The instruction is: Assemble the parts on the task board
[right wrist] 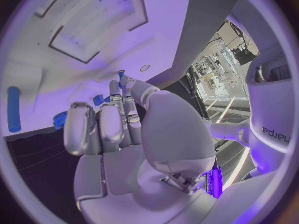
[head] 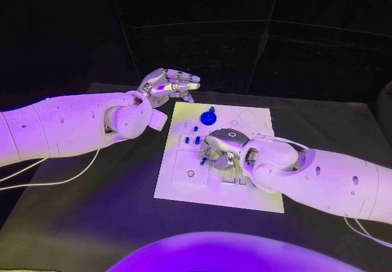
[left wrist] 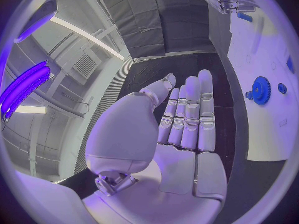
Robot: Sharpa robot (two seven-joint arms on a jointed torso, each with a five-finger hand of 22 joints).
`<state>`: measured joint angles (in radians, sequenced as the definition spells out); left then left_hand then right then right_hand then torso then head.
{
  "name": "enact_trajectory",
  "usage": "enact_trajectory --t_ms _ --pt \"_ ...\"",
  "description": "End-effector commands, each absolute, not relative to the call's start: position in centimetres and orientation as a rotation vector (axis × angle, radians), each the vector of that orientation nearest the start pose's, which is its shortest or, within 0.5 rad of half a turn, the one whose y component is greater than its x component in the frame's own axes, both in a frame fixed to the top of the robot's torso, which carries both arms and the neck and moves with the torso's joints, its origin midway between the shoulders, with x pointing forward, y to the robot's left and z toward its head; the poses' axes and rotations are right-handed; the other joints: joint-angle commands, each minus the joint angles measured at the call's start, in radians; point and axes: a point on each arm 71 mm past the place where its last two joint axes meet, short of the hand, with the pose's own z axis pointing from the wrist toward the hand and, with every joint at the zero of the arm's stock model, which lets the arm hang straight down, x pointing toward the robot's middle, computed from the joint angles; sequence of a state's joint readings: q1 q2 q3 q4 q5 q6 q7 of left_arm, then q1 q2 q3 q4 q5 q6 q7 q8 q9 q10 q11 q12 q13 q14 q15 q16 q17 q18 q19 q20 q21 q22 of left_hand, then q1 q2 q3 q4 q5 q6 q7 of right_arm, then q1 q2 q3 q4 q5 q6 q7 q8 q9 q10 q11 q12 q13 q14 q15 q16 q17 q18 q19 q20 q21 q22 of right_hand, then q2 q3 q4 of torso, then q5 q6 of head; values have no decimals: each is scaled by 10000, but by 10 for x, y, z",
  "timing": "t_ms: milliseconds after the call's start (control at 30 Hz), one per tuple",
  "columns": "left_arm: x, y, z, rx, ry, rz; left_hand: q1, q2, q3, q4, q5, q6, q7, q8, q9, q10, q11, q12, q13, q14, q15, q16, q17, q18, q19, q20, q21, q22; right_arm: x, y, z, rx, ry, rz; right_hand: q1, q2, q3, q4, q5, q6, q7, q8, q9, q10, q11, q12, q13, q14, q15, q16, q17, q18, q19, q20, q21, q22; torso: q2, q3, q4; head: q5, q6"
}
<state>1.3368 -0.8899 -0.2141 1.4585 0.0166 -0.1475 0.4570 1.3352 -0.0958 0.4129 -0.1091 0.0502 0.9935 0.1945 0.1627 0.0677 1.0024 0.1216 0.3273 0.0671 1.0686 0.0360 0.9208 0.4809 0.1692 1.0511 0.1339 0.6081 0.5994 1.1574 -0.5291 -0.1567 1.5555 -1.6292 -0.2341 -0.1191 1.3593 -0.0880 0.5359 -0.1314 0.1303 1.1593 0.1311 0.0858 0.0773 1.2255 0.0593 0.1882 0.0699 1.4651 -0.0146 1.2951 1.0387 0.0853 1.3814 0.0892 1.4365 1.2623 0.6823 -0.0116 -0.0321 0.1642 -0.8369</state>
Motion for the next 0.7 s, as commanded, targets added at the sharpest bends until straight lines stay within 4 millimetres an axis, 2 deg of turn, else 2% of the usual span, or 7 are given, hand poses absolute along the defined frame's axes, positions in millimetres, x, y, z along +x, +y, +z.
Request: enact_trajectory --t_ms 33,700 --pt "499 247 -171 -10070 14577 -15950 36 35 -73 -7 -9 -3 51 0 -12 -34 70 40 -13 20 66 -54 -13 122 28 38 -46 -15 417 -31 -233 -6078 17229 8717 -18 44 14 -57 53 25 60 -17 -3 -25 51 -43 13 219 -22 -7 -15 -182 -5 19 43 -9 7 3 -3 5 -17" --pt "499 247 -171 -10098 14704 -15996 25 37 -90 -4 -8 -9 54 0 -12 -42 74 40 -13 17 71 -59 -23 121 26 42 -53 -21 417 -25 -238 -6377 17399 8512 -59 23 0 -59 51 6 69 -40 -10 -43 63 -76 13 214 -10 -12 -34 -179 -19 31 39 -21 -2 -6 -3 -15 -72"
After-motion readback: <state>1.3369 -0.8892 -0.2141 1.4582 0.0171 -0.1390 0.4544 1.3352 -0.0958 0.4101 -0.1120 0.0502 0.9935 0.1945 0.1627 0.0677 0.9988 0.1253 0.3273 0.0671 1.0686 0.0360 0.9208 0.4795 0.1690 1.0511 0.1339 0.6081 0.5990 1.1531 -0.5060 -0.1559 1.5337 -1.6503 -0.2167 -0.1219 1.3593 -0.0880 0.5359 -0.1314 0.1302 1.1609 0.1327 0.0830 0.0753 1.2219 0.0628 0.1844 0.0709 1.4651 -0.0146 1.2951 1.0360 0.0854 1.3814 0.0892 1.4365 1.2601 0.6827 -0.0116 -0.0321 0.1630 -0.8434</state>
